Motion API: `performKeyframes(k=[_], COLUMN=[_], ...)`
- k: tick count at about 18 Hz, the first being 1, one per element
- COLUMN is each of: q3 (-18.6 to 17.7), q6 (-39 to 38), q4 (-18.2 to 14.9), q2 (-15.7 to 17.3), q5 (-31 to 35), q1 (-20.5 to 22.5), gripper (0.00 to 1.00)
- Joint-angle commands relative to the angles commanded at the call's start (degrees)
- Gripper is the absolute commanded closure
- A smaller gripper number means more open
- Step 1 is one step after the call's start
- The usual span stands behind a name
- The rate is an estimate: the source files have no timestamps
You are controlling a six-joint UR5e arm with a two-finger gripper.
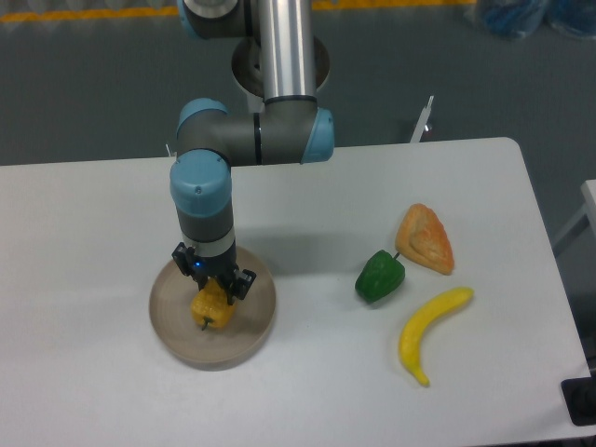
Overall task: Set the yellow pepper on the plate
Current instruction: 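Lower the yellow pepper onto the plate center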
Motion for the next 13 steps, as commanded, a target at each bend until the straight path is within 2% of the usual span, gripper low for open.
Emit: performKeyframes(k=[4, 6, 7, 10, 13], q3=[0.0, 0.3, 0.4, 1.1, 1.8], q6=[-0.7, -0.6, -0.5, -0.6, -0.4], q4=[0.0, 0.1, 0.1, 0.1, 0.0], q2=[0.0, -0.1, 0.0, 0.0, 0.9], q5=[0.0, 0.0, 0.0, 0.2, 0.2], q1=[0.0, 0.0, 0.0, 0.1, 0.3], gripper=[0.62, 0.33, 0.26, 0.15, 0.00])
